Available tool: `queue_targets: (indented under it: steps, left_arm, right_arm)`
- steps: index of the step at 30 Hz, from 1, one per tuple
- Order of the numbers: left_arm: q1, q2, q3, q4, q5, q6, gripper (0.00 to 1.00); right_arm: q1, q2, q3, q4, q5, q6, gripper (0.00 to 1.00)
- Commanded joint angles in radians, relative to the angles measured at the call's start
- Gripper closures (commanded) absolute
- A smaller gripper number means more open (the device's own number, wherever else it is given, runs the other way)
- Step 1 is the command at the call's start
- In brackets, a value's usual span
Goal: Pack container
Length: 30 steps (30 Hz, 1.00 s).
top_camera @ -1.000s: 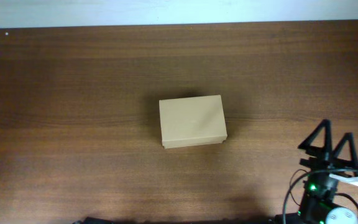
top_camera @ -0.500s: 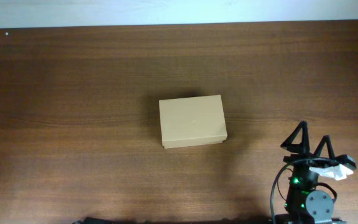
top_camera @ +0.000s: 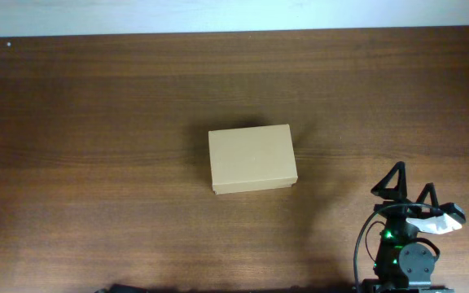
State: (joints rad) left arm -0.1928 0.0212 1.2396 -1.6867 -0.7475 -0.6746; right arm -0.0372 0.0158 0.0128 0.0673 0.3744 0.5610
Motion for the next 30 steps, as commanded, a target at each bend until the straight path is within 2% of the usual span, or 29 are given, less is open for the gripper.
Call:
queue_targets:
  steps: [1, 8, 30]
  left_arm:
    - [0.006, -0.013, -0.004, 0.000, 0.000, -0.006, 0.01]
    - [0.006, -0.013, -0.004, 0.000, 0.000, -0.006, 0.01]
    - [0.006, -0.013, -0.004, 0.000, 0.000, -0.007, 0.01]
  right_arm:
    - [-0.009, -0.012, -0.007, -0.016, -0.024, -0.005, 0.01]
    - [-0.009, -0.011, -0.007, -0.122, -0.024, -0.005, 0.01]
    - [-0.009, -0.008, -0.007, -0.119, -0.024, -0.005, 0.01]
